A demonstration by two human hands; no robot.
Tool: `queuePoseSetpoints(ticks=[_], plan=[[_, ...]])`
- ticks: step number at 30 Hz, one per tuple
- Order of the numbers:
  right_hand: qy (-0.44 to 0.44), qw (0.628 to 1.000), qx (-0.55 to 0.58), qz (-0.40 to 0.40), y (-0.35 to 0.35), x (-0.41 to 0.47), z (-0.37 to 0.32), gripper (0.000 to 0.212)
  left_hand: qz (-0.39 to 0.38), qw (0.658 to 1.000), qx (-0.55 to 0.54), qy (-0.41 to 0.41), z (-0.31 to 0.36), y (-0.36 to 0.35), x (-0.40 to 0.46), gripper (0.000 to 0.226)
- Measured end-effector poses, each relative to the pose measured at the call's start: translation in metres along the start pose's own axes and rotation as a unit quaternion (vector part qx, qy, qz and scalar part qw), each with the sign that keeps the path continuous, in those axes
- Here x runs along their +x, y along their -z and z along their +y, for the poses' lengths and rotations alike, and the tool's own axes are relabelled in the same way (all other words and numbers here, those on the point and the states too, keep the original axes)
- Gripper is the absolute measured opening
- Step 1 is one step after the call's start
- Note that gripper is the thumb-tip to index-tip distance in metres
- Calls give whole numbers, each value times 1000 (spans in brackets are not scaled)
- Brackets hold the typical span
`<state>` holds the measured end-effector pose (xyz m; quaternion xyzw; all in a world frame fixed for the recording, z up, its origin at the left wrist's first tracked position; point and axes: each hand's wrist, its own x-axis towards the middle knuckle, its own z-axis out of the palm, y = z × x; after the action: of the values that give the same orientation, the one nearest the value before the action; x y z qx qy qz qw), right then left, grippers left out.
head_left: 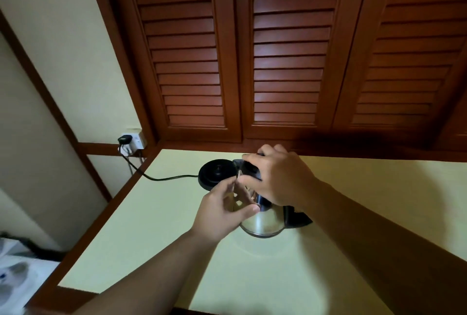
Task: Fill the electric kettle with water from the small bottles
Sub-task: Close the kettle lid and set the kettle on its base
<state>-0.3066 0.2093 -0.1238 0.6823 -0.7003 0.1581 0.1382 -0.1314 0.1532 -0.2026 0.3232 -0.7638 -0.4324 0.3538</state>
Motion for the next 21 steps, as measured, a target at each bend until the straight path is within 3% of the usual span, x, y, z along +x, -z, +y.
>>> queuePoseSetpoints(ticks=[7, 14, 21], plan=[[-52, 992, 114, -33, 13, -26, 27, 81, -51, 998, -28, 37, -6, 6, 17, 86], [-151, 955, 255, 24, -8, -89, 45, 57, -127, 984, -114, 54, -21, 6, 38, 78], [-255, 928, 269, 33, -3, -120, 48, 48, -167, 977, -127, 44, -35, 7, 58, 74]])
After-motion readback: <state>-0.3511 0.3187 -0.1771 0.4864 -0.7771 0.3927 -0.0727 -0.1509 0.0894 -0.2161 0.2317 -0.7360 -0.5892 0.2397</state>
